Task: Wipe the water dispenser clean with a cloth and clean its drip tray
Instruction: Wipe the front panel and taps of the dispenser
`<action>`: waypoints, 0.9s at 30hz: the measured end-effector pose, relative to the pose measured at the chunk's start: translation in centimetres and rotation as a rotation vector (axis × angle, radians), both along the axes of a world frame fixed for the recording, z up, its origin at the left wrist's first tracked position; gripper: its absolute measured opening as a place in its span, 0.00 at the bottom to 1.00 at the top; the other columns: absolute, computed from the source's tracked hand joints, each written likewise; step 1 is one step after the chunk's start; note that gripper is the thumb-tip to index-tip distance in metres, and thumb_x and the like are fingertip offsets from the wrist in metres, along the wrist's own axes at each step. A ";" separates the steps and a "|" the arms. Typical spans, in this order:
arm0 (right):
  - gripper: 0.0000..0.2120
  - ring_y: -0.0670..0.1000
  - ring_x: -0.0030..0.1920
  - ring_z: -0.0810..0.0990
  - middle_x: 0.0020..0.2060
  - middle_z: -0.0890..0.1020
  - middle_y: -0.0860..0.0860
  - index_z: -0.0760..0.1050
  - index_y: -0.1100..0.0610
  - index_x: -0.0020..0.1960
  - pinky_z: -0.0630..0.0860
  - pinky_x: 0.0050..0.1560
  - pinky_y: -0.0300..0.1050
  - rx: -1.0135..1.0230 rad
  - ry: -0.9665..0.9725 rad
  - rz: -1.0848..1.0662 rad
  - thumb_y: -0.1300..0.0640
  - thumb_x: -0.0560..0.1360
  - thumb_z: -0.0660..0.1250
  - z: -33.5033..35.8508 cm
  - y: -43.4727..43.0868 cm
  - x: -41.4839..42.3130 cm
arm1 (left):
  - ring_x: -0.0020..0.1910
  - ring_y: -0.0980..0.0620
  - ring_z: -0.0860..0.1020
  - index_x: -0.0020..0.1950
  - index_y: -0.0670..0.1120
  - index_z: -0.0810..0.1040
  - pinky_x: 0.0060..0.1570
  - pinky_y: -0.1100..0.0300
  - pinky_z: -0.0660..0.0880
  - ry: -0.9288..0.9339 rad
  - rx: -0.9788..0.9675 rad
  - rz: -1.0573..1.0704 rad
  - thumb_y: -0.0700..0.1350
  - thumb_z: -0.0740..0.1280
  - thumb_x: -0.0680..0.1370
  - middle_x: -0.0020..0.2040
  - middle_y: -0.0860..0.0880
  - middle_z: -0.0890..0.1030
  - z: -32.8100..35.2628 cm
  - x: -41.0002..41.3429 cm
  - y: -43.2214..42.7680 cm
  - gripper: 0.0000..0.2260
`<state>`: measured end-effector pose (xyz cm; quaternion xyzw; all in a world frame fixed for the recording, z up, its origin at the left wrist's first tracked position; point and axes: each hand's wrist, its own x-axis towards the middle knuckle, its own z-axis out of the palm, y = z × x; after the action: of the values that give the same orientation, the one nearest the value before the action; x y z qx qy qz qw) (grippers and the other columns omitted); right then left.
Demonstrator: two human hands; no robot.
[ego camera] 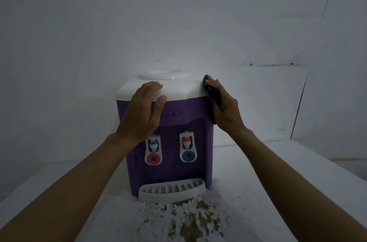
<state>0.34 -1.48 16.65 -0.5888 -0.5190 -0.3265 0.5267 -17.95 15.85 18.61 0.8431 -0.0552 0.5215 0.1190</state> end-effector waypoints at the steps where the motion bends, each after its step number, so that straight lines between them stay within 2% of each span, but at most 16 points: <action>1: 0.19 0.49 0.73 0.62 0.70 0.69 0.53 0.69 0.62 0.68 0.59 0.73 0.46 0.009 0.008 0.001 0.70 0.78 0.59 -0.5 0.0 -0.1 | 0.63 0.46 0.73 0.66 0.39 0.72 0.66 0.53 0.70 0.001 0.000 0.000 0.54 0.53 0.82 0.63 0.42 0.76 -0.1 0.0 0.0 0.23; 4: 0.21 0.56 0.74 0.60 0.71 0.68 0.57 0.69 0.63 0.68 0.61 0.72 0.48 0.002 -0.025 -0.010 0.73 0.76 0.60 -1.8 -0.1 0.0 | 0.63 0.45 0.73 0.65 0.39 0.72 0.65 0.52 0.70 0.002 -0.003 -0.004 0.54 0.53 0.82 0.62 0.41 0.76 -0.1 0.0 -0.1 0.22; 9: 0.19 0.56 0.74 0.60 0.70 0.68 0.58 0.68 0.63 0.69 0.64 0.71 0.51 -0.080 -0.147 -0.037 0.62 0.79 0.60 -4.4 -0.9 0.0 | 0.62 0.46 0.74 0.65 0.38 0.72 0.64 0.56 0.69 -0.023 -0.008 0.007 0.53 0.53 0.82 0.61 0.41 0.77 -0.3 0.3 -0.2 0.22; 13: 0.22 0.57 0.74 0.61 0.71 0.68 0.57 0.67 0.63 0.70 0.66 0.69 0.57 -0.191 -0.206 -0.069 0.63 0.76 0.64 -7.7 -1.4 0.2 | 0.62 0.46 0.73 0.65 0.38 0.72 0.64 0.58 0.68 -0.031 -0.016 0.015 0.52 0.53 0.82 0.61 0.41 0.76 -0.4 0.4 -0.3 0.21; 17: 0.20 0.56 0.74 0.61 0.71 0.67 0.56 0.68 0.63 0.70 0.66 0.69 0.56 -0.132 -0.192 -0.083 0.59 0.79 0.60 -8.3 -1.2 -0.3 | 0.63 0.46 0.73 0.65 0.38 0.72 0.64 0.59 0.67 -0.014 -0.010 0.014 0.53 0.53 0.82 0.62 0.41 0.76 -0.5 0.3 -0.6 0.22; 19: 0.20 0.55 0.74 0.61 0.71 0.67 0.56 0.67 0.63 0.70 0.65 0.70 0.55 -0.053 -0.116 -0.075 0.60 0.79 0.59 -7.1 -0.7 -0.8 | 0.64 0.46 0.73 0.66 0.39 0.72 0.65 0.56 0.69 0.006 -0.013 0.011 0.54 0.52 0.82 0.63 0.42 0.76 -0.5 0.1 -0.6 0.23; 22: 0.21 0.56 0.74 0.61 0.71 0.67 0.57 0.68 0.63 0.70 0.65 0.70 0.55 0.037 -0.071 -0.100 0.68 0.77 0.61 -4.3 0.4 -1.2 | 0.64 0.46 0.73 0.67 0.39 0.71 0.66 0.53 0.69 0.023 -0.011 0.012 0.54 0.52 0.82 0.63 0.42 0.76 -0.4 -0.1 -0.5 0.23; 25: 0.22 0.57 0.74 0.60 0.71 0.68 0.55 0.69 0.62 0.70 0.64 0.70 0.56 0.043 -0.115 -0.117 0.70 0.77 0.62 -2.2 1.1 -1.3 | 0.64 0.46 0.73 0.67 0.39 0.71 0.66 0.54 0.69 0.018 -0.004 0.009 0.54 0.53 0.82 0.63 0.42 0.76 -0.4 -0.2 -0.4 0.23; 27: 0.23 0.57 0.74 0.59 0.71 0.68 0.55 0.68 0.61 0.70 0.62 0.72 0.58 0.009 -0.212 -0.145 0.71 0.76 0.64 -2.1 1.2 -1.2 | 0.64 0.45 0.73 0.66 0.38 0.71 0.66 0.53 0.69 0.006 0.001 0.009 0.53 0.53 0.82 0.63 0.41 0.76 -0.4 -0.2 -0.4 0.22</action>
<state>-0.86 -0.32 14.52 -0.5843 -0.5264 -0.4266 0.4466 -18.11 15.41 18.23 0.8449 -0.0516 0.5195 0.1164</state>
